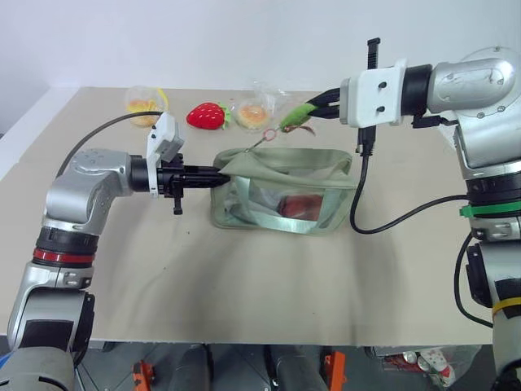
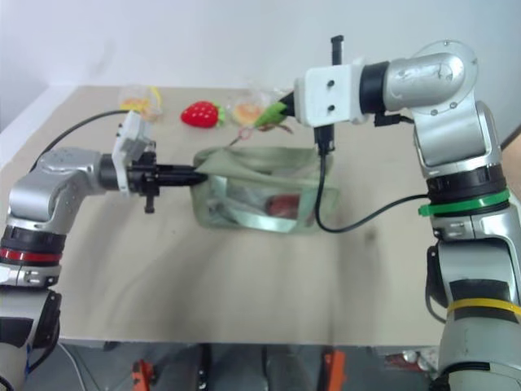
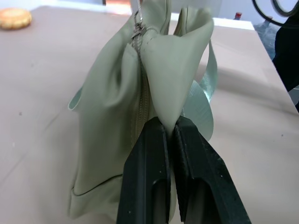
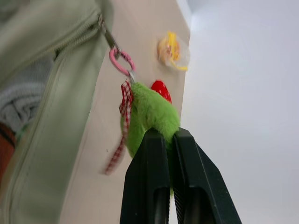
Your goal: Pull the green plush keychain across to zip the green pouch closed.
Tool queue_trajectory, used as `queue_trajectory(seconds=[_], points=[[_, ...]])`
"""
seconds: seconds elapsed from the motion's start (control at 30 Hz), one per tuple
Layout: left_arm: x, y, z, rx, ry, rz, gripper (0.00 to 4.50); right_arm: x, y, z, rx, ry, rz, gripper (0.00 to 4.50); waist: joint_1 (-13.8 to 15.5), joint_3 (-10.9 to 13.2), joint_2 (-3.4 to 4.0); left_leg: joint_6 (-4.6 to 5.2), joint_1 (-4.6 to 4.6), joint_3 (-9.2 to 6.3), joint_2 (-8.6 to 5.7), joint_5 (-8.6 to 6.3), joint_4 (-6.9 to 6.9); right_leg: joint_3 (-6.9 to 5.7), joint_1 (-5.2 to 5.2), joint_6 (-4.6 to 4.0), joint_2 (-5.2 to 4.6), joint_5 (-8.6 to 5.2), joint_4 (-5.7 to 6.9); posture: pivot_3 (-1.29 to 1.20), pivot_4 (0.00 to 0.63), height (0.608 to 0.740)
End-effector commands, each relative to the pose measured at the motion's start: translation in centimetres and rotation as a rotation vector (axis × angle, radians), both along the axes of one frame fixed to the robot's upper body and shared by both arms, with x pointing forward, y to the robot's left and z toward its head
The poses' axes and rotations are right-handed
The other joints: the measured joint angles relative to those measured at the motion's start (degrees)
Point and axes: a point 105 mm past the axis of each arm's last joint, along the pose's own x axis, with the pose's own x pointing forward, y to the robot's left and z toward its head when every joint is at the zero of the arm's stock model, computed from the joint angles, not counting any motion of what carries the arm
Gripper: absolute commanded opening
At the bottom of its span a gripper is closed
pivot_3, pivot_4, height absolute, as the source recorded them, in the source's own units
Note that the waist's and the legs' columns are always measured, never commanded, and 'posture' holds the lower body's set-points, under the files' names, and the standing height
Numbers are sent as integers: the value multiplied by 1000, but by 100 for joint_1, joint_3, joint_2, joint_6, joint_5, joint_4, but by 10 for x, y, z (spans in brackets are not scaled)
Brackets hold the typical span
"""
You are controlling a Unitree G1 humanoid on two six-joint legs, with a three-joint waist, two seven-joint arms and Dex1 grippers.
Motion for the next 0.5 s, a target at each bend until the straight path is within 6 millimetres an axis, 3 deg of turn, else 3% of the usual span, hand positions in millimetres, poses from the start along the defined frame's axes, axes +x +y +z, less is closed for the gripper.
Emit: queue_trajectory(seconds=[0.03, 0.33, 0.43, 0.5], points=[[0, 1, -2, 6, 11, -3, 0, -3, -44, 41, 11, -138, -152, 16, 5, 1, 2, 0, -1, 1, -1, 0, 0, 1, 0, 1, -1, 0, 0, 0, 150, 740], [0, 0, -3, 5, 14, -14, 0, -13, -63, 44, -57, -174, -209, 16, -24, 6, 9, 0, 2, 5, -4, 0, -2, 8, -3, 4, -3, -2, 0, 0, 150, 740], [0, 0, -4, 5, 14, -15, 0, -16, -71, 31, -131, -173, -230, 16, -12, 6, 9, 0, 2, 5, -4, 0, -1, 8, -2, 5, -3, -2, 0, 0, 150, 740], [-1, 1, -4, 4, 14, -13, 0, -18, -82, 6, -227, -137, -258, 16, -2, 5, 9, 0, 0, 5, -5, 0, -1, 7, 0, 7, -5, -4, -2, 0, 150, 740]])
